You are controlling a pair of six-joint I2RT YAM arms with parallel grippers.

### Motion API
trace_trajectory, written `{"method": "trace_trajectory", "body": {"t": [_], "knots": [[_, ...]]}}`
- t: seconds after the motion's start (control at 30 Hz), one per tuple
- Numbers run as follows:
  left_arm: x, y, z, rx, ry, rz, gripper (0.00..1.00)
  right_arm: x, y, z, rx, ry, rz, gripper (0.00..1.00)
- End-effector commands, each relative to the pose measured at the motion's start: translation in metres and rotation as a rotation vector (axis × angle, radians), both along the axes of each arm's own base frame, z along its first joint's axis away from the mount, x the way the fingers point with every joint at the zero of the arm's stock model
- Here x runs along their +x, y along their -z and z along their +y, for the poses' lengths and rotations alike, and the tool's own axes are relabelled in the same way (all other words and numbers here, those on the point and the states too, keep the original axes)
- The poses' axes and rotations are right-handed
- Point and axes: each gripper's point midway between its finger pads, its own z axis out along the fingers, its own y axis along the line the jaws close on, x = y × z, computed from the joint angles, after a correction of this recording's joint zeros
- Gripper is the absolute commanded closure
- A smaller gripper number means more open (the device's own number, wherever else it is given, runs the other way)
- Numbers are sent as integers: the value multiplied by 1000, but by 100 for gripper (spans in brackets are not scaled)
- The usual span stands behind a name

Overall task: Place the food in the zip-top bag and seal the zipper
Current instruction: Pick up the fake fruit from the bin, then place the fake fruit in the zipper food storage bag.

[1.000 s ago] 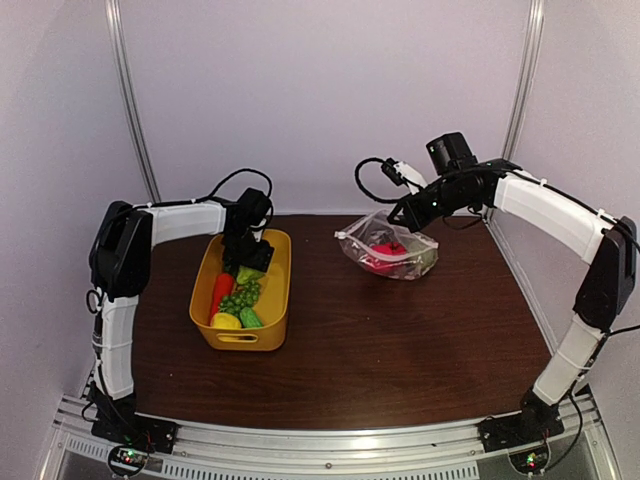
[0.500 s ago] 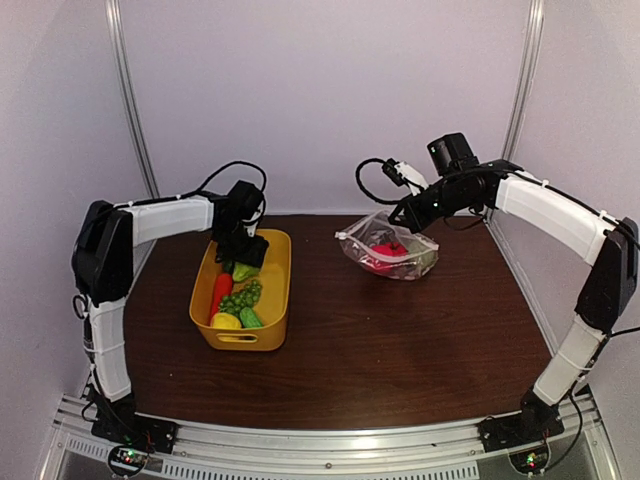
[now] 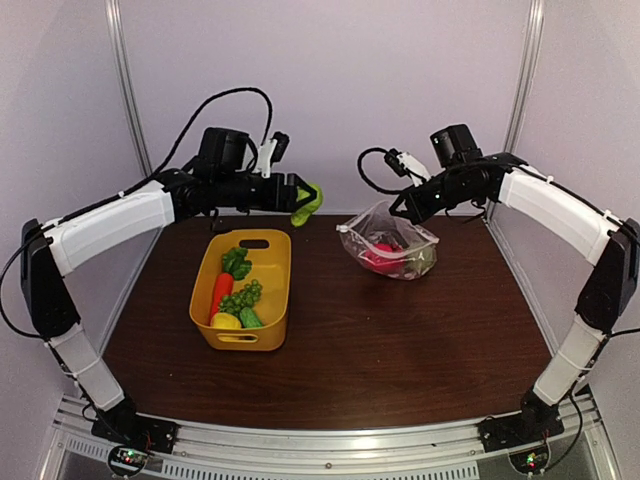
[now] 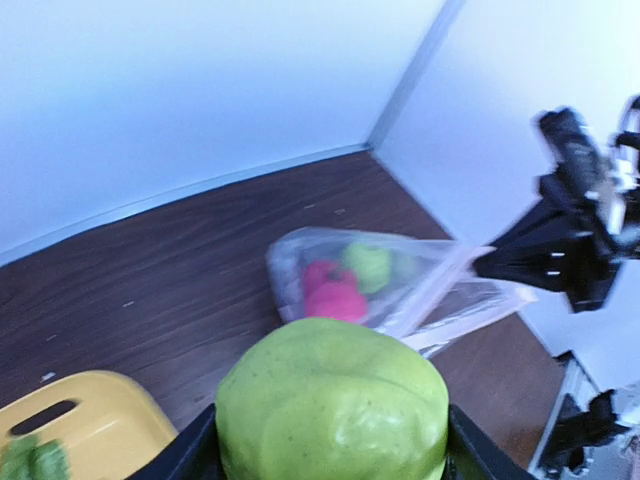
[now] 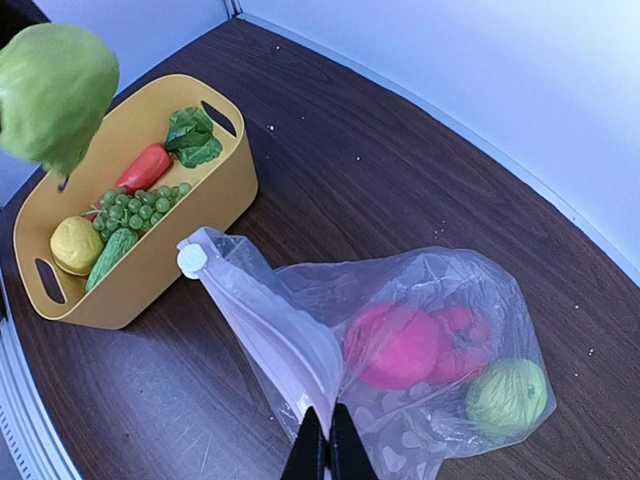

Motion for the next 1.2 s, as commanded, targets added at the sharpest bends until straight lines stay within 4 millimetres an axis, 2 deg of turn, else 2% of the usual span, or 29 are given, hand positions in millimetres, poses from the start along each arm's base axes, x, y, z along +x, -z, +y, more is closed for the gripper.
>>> {"method": "trace_trajectory", "body": {"t": [0.0,0.13,0.27,0.4,0.73,0.87,1.0,1.17], "knots": [[-35,-51,-79,-315,267,-84,49,4,-17,-1,21,38,-28,100],[-46,-57,-116,-390,343,-72,51,6,-26,-2,45,62,-37,100],[-53,-54,-145,-437,384,-57,53,9,-36,-3,85,102,-40,100],[-50,-38,-162,-456,375,4,57,10,-43,-1,129,110,-25,100],[-18,9,-156,-453,132,171,59,4,-59,9,258,87,19,100],[-13,27,-150,-432,69,217,59,9,-64,1,254,117,-8,100],[-12,34,-149,-426,57,232,59,13,-61,-4,274,128,9,100],[0,43,-146,-408,-19,252,59,6,-59,6,329,84,54,100]]}}
